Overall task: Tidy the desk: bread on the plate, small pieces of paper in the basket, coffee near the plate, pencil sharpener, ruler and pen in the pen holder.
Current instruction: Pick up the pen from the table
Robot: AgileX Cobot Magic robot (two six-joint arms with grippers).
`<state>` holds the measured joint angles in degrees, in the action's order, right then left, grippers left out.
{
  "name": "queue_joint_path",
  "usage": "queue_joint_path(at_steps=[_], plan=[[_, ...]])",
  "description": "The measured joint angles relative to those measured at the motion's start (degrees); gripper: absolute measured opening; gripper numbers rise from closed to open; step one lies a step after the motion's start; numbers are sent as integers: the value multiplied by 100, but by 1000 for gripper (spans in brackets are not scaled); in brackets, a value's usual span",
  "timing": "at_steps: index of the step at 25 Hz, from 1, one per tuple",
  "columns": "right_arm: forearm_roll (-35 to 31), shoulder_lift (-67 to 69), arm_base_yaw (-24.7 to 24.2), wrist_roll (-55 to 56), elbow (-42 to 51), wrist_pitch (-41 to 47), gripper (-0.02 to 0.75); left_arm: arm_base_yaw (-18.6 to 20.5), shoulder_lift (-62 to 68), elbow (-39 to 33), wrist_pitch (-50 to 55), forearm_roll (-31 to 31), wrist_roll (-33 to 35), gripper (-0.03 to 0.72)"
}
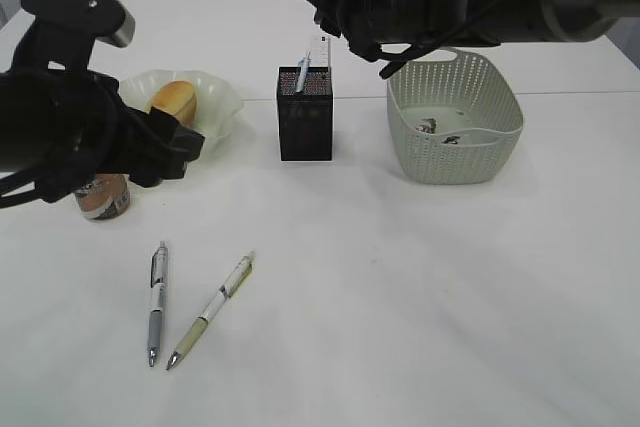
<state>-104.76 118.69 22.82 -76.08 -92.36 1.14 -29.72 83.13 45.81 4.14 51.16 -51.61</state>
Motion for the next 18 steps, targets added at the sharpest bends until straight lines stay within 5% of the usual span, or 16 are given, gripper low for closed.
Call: queue_joint_path(at_steps=[13,18], plan=[[34,-1422,0,559,2123,1290,238,0,-9,484,1183,-382,19,407],[783,-1783,0,1244,3070,2200,238,0,-9,658,1450,-506,19,407]])
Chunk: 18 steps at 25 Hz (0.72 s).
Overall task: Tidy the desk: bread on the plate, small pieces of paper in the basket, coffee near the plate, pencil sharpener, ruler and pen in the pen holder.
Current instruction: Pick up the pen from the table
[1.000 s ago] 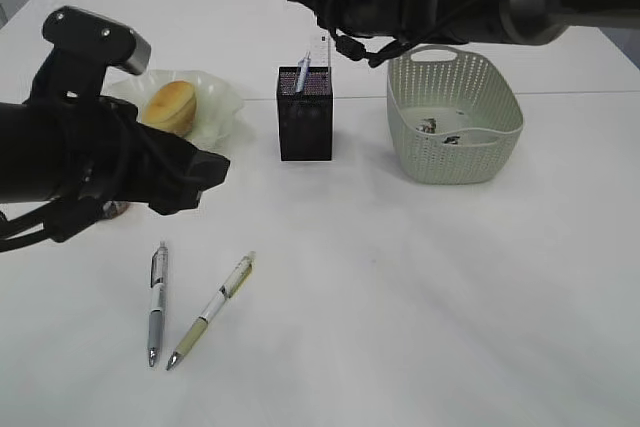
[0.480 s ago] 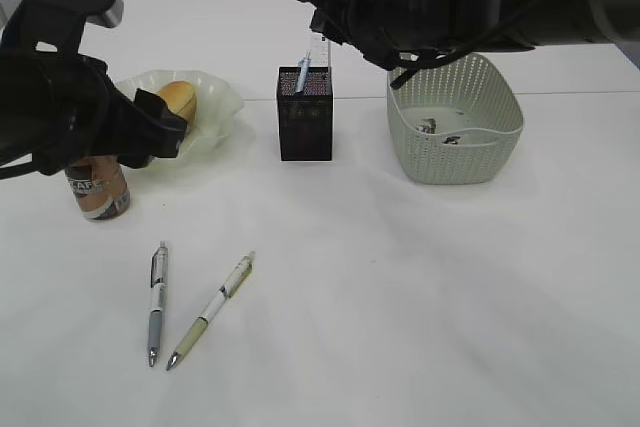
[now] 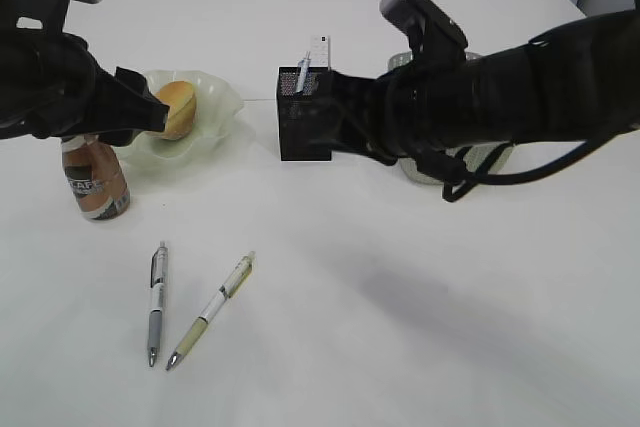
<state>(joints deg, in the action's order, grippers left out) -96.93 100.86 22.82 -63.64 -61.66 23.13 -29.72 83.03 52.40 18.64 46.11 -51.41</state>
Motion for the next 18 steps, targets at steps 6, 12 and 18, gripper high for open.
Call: queue_joint_path(at_steps=[6,12,18], plan=[[3564,-165,0,2895,179,990,238,-12,0,22,33,-59,13,397],[6697,-188,0,5385,179,2343,238,-12,0,22,45,-160,25,356],[7495,-201,0,5830,45,3507,237,-12,-14,33,417,-438,25,354]])
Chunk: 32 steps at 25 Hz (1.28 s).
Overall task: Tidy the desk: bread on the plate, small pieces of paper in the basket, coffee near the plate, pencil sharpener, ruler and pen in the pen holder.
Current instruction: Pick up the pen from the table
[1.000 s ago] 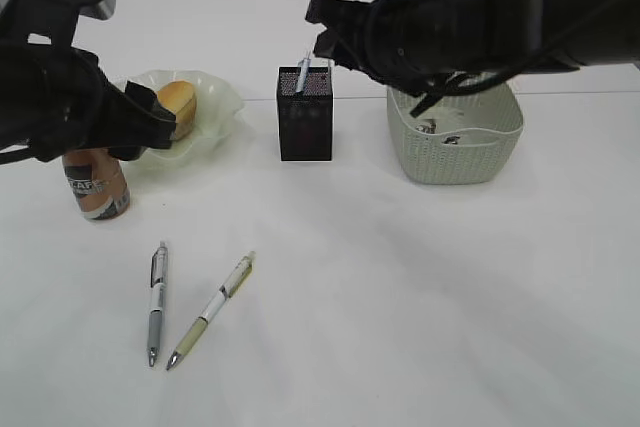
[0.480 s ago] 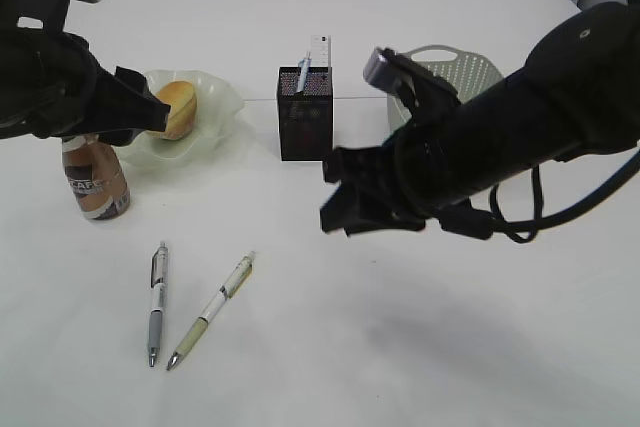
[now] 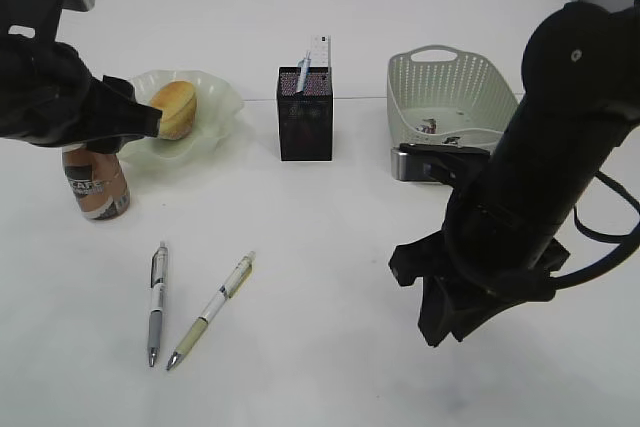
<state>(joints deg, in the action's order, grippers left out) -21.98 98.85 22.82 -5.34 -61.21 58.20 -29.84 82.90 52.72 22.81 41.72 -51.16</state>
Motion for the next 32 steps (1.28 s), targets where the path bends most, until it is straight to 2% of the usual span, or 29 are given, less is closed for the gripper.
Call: queue_joint_path(at_steps=[4,10,16,20,25,32], plan=[[345,-12,0,272,-98,444,238,0,-109,11,613,-335,133,352],[466,-12,0,435,-111,911,238,0,-211,488,1678,-1629,1199,350],[601,-12,0,471,-125,1015,238,0,-211,771,3072,-2256,1492,350],[725,-12,0,471,-129,1026,238,0,-104,796,3760,-2912,1842,346],[918,-12,0,475,-129,1038,238,0,172,819,3950,-3800,2307,342],[996,-12,0,484,-129,1038,238,0,883,1284,3841,-3899,2384,339]])
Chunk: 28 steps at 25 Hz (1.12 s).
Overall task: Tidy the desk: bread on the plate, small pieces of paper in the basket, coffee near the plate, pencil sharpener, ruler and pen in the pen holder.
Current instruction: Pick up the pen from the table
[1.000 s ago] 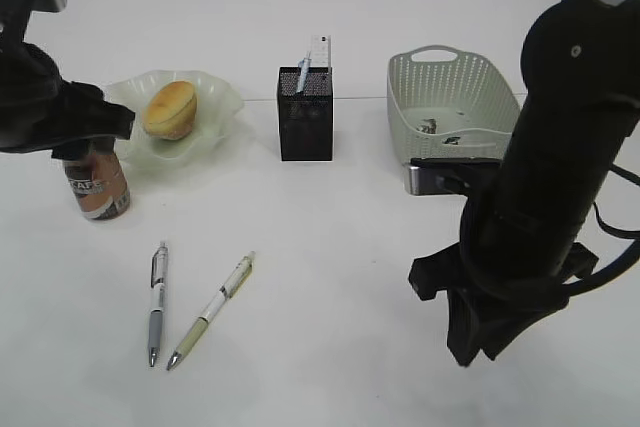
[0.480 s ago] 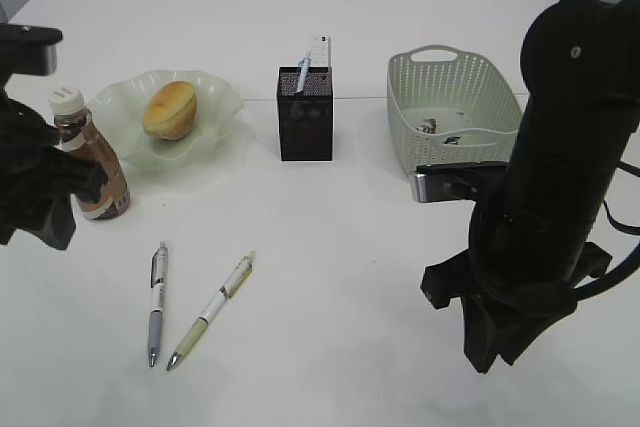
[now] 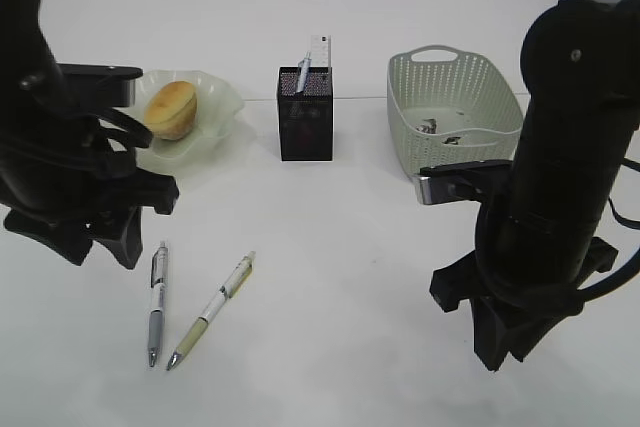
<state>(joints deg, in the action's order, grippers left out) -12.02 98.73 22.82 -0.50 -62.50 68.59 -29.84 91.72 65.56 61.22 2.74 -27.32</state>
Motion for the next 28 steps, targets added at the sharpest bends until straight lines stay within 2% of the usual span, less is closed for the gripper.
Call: queue_joint_path(at_steps=[13,21,28], plan=[[-21,0,0,239,0,11,238,79,1727,454,-528,-20,-244,331],[-21,0,0,287,0,11,238,358,2123,462,-791,-36,-290,323],[-21,0,0,291,-206,22,238,364,2238,462,-1106,-49,-302,313]])
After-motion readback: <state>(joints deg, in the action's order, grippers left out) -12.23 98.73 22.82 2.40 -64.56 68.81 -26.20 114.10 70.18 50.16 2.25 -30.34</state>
